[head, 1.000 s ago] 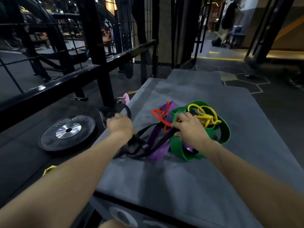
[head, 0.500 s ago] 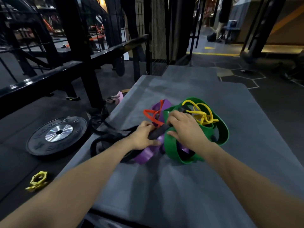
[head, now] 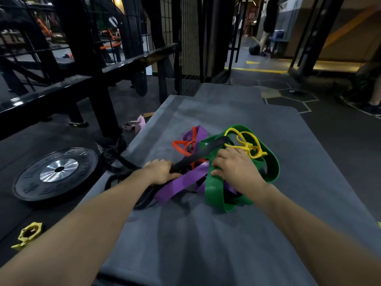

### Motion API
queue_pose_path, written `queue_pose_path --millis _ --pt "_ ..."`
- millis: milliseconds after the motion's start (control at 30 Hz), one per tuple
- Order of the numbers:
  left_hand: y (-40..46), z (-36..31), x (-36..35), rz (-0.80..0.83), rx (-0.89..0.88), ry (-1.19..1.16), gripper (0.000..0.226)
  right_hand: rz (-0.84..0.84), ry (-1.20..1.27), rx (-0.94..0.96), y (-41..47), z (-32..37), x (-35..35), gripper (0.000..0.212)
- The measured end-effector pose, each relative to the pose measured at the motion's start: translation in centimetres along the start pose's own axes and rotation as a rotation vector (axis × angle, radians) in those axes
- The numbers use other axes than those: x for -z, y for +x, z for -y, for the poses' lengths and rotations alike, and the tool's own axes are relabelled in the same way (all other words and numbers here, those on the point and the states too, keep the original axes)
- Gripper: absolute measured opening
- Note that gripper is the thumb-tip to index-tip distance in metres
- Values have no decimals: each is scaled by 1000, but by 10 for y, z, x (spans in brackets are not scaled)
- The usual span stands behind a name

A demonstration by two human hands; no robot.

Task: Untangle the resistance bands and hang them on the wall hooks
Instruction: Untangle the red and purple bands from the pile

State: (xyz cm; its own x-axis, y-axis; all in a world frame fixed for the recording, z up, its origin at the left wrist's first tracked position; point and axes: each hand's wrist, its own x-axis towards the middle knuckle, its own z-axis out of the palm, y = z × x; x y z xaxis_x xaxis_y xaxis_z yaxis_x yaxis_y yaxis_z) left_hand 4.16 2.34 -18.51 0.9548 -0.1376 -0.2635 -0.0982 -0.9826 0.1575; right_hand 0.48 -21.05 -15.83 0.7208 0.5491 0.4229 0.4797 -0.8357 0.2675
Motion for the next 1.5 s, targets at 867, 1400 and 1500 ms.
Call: queue_pose_path --millis 867,1400,1500 --pt "-77 -61 150 -610 -454 -899 39 76 35 -444 -9 -44 73 53" --pt "-63 -58 45 -102 -93 -303 33 292 200 -331 -42 -54 70 51" --pt "-69 -59 44 -126 -148 -378 26 183 352 -223 -38 -17 68 50"
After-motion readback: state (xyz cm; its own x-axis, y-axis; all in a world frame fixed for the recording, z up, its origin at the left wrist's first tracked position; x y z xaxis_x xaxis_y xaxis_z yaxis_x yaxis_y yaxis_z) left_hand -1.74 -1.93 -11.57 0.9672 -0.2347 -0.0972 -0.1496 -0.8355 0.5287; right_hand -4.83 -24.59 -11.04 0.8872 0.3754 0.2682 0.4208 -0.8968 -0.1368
